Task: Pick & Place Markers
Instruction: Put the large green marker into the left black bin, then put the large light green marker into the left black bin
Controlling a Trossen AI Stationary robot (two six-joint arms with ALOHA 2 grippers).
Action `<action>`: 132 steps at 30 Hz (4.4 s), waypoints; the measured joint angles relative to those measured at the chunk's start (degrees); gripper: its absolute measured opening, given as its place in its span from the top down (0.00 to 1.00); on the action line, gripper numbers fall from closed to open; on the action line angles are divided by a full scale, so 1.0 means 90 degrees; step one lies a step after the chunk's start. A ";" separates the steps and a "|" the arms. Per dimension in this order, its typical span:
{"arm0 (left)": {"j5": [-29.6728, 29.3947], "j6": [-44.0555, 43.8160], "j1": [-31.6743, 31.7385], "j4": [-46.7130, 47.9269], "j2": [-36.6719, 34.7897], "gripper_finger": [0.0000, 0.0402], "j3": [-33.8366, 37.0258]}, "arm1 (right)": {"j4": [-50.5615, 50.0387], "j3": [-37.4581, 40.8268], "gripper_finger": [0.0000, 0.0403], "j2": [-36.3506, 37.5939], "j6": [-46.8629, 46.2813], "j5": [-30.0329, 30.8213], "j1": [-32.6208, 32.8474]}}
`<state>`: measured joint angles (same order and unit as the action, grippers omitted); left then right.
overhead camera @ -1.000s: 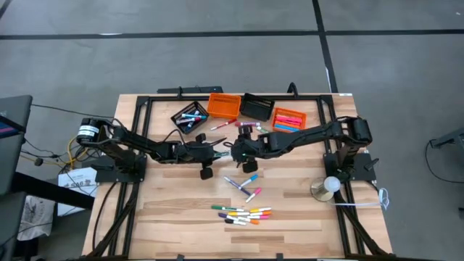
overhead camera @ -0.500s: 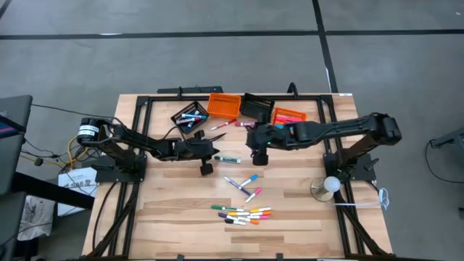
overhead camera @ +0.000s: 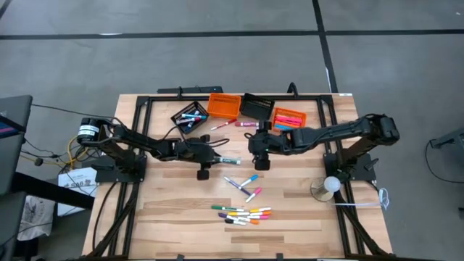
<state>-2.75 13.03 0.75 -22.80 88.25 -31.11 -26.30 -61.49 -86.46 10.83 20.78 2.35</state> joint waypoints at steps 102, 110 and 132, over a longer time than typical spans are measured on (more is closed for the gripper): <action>-0.3194 -0.1860 0.1208 0.3413 -0.1639 0.63 -0.0206 | -0.0299 0.0092 0.48 -0.1543 -0.1159 -0.0306 -0.1585; -0.3188 -0.1775 0.0776 0.3034 -0.1639 0.63 -0.0206 | -0.0791 0.0092 0.53 -0.1574 -0.1389 -0.0318 -0.2031; -0.2686 -0.1646 0.0746 0.2762 -0.1641 0.63 -0.0206 | -0.0742 0.0044 0.46 -0.2352 -0.1148 -0.0552 -0.2298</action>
<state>-26.92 -1.78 7.46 2.06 73.48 -32.97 -32.98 -61.09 -107.62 0.50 15.81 -18.33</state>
